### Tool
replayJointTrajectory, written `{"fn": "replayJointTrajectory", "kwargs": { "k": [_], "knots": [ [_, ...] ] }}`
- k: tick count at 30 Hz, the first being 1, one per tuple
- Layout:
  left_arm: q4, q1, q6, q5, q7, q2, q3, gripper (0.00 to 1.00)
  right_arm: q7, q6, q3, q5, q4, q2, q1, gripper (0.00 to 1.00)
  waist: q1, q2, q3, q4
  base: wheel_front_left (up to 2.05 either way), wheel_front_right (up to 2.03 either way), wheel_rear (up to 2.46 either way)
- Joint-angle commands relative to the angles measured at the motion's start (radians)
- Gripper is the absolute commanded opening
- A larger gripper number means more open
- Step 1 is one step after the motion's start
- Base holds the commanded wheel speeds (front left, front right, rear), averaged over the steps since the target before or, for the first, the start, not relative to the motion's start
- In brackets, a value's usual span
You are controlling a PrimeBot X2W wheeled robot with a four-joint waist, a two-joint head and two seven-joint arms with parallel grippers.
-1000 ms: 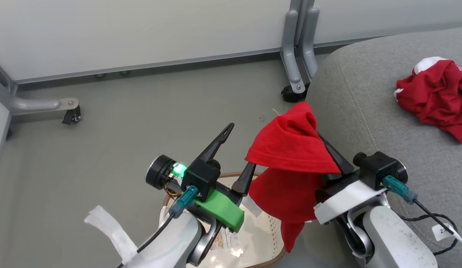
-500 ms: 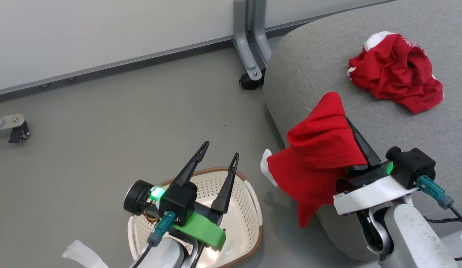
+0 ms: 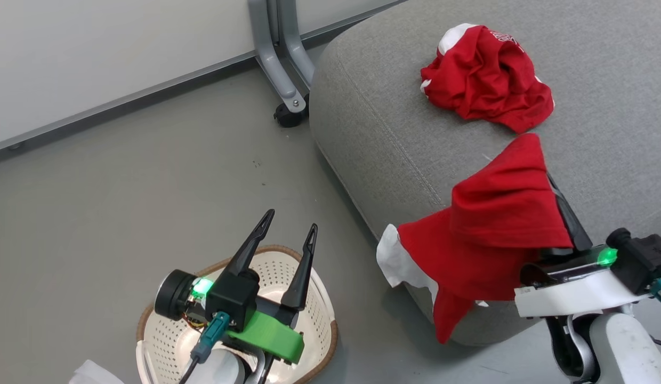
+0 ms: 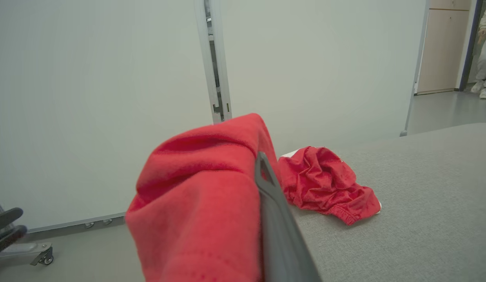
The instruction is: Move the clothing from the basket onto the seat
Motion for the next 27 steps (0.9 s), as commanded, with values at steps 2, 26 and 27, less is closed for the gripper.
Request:
{"fn": "replayJointTrajectory", "kwargs": {
  "k": [2,26,27],
  "knots": [
    [-0.008,0.018,-0.003,0.019,-0.003,0.002,0.008,1.0,-0.003,-0.001,-0.024,0.014,-0.027,-0.004,0.007,0.0,0.0,0.0,0.016,-0.02,0.0,0.0,0.0],
    [-0.11,-0.207,-0.045,0.081,0.089,0.044,0.003,1.0,-0.003,-0.001,-0.299,0.246,0.174,-0.391,-0.741,0.0,0.0,0.0,0.481,0.11,0.0,0.0,0.0],
    [-0.113,-0.217,-0.044,0.086,0.093,0.045,0.003,1.0,-0.003,-0.001,-0.304,0.241,0.218,-0.409,-0.759,0.0,0.0,0.0,0.5,0.118,0.0,0.0,0.0]
  ]
}}
